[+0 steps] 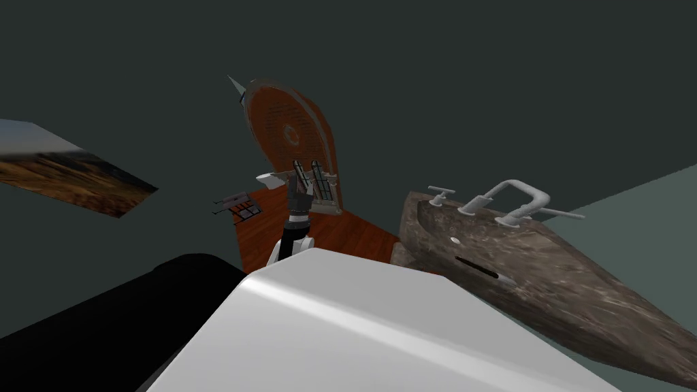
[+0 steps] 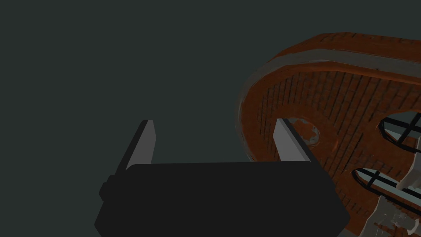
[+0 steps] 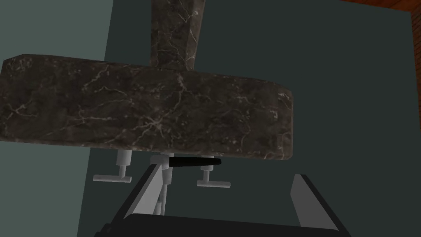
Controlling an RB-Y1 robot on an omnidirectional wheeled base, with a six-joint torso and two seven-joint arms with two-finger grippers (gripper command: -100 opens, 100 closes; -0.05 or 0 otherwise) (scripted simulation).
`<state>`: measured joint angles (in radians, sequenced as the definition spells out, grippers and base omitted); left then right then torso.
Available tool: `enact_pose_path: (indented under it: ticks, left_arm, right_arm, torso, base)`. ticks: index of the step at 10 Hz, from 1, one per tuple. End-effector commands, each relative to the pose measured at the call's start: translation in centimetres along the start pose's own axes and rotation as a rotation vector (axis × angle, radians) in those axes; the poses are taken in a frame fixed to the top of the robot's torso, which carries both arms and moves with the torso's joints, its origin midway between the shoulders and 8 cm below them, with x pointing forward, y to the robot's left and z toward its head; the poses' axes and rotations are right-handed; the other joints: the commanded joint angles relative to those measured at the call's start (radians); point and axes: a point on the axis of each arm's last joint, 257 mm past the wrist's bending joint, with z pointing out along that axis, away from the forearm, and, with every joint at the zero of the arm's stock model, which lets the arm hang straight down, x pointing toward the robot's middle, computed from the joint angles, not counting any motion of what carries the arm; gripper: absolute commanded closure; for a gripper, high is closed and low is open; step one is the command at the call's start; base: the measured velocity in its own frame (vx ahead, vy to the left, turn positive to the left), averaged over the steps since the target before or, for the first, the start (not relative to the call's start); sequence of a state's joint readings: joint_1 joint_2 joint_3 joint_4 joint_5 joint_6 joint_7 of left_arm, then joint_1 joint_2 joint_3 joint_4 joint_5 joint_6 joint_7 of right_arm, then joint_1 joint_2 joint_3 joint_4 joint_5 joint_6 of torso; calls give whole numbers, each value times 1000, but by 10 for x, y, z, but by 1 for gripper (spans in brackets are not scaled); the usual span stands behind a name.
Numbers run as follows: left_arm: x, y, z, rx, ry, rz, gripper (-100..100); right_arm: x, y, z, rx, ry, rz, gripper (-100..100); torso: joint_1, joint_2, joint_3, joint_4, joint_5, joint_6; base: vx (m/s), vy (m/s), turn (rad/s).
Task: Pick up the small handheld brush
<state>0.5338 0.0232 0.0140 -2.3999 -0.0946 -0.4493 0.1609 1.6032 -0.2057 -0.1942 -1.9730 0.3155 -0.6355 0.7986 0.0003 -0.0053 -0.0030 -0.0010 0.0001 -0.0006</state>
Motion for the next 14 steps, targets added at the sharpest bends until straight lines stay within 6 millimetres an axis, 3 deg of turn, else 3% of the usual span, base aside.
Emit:
enact_pose_path:
  ticks: [1, 3, 4, 5, 6, 7, 9, 10, 11, 12, 14]
  left_arm:
    - [0, 0, 0, 0, 0, 0, 0]
    - [0, 0, 0, 0, 0, 0, 0]
    - [0, 0, 0, 0, 0, 0, 0]
    - [0, 0, 0, 0, 0, 0, 0]
    - [0, 0, 0, 0, 0, 0, 0]
    - [0, 0, 0, 0, 0, 0, 0]
    - [0, 0, 0, 0, 0, 0, 0]
    - [0, 0, 0, 0, 0, 0, 0]
    - [0, 0, 0, 0, 0, 0, 0]
    - [0, 0, 0, 0, 0, 0, 0]
    - [0, 0, 0, 0, 0, 0, 0]
  right_arm:
    - [10, -8, -16, 22, 50, -62, -100]
    - [26, -20, -38, 49, 122, -130, -100]
    - [26, -20, -39, 49, 124, -139, -100]
    - [40, -30, -60, 71, 191, -188, -100]
    - [41, -31, -62, 70, 196, -212, -100]
    - [53, -40, -81, 87, 256, -248, -100]
    - [54, -40, -84, 84, 267, -288, -100]
    - [65, -49, -106, 97, 334, -333, -100]
    - [65, -49, -106, 93, 335, -357, -100]
    - [74, -57, -128, 101, 399, -392, -100]
    - [74, -57, -128, 94, 402, -430, -100]
  torso:
    - [0, 0, 0, 0, 0, 0]
    - [1, -1, -1, 0, 0, 0]
    - [0, 0, 0, 0, 0, 0]
    - [0, 2, 1, 0, 0, 1]
    - [0, 1, 1, 0, 0, 0]
    - [0, 0, 0, 0, 0, 1]
    - [0, -1, -1, 0, 0, 1]
    - [0, 2, 1, 0, 0, 1]
    - [-1, 1, 0, 0, 0, 0]
    - [-1, 0, 0, 0, 0, 0]
    - [-2, -1, -1, 0, -1, 1]
  base:
    - [82, 2, 99]
    - [95, 7, 144]
    - [34, -6, -9]
    - [73, 9, 223]
    - [82, -5, 105]
    - [115, 0, 201]
    - [70, -14, 37]
    - [75, -15, 157]
    - [87, -18, 163]
    - [106, -28, 242]
    - [71, -28, 35]
